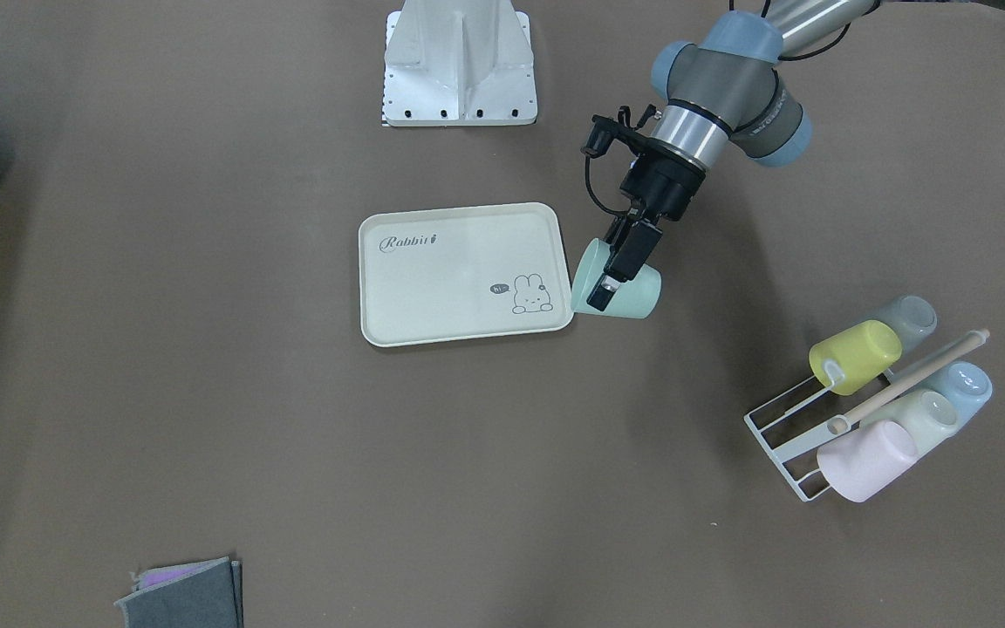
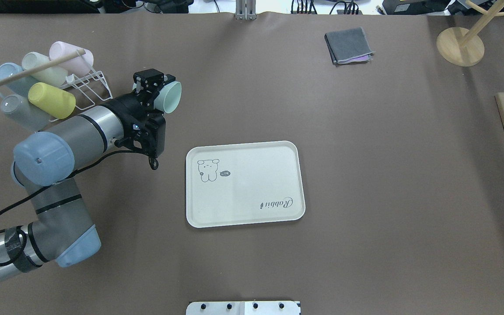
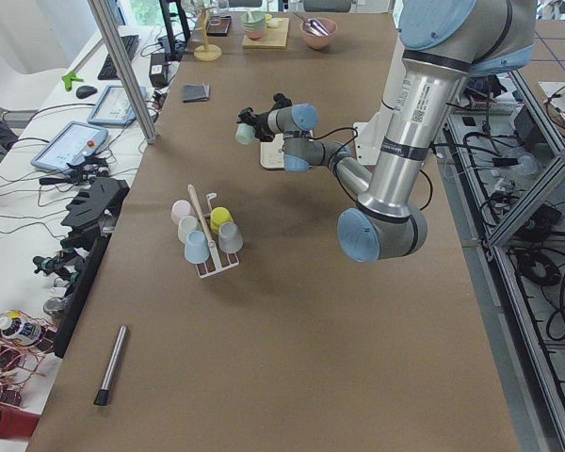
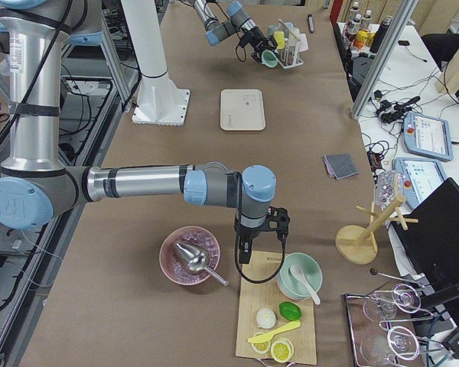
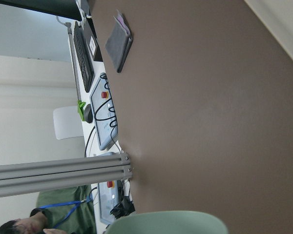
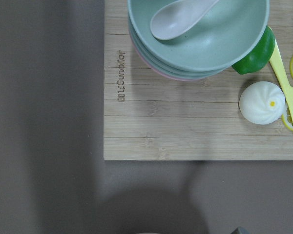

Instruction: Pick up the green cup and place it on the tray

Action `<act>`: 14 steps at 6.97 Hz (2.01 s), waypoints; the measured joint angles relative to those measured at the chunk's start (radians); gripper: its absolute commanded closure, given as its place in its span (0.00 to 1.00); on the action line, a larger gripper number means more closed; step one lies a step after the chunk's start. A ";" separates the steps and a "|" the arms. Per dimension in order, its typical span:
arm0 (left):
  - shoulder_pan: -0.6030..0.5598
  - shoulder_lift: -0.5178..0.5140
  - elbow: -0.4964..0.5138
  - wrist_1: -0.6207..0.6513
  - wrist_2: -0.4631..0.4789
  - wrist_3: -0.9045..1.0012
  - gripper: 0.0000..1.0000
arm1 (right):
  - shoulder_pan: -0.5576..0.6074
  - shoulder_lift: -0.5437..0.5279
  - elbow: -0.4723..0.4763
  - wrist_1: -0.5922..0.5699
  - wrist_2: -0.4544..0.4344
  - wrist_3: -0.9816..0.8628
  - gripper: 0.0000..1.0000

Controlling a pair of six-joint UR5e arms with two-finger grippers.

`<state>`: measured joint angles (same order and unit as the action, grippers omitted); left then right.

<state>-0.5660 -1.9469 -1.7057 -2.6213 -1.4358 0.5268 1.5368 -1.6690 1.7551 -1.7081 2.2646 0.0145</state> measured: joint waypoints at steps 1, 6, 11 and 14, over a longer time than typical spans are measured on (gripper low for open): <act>0.001 -0.011 0.003 -0.015 -0.074 -0.205 0.77 | 0.000 0.001 -0.015 0.000 0.000 -0.002 0.00; 0.044 -0.148 0.168 -0.062 -0.238 -0.857 0.74 | 0.000 0.009 -0.016 0.001 0.010 -0.002 0.00; 0.129 -0.287 0.373 -0.138 -0.237 -0.782 0.70 | 0.000 0.011 -0.016 0.001 0.020 0.001 0.00; 0.132 -0.287 0.473 -0.452 -0.236 -0.775 0.70 | 0.000 0.012 -0.013 0.001 0.037 0.000 0.00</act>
<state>-0.4342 -2.2342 -1.2327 -3.0732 -1.6721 -0.2481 1.5371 -1.6574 1.7416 -1.7073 2.3012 0.0144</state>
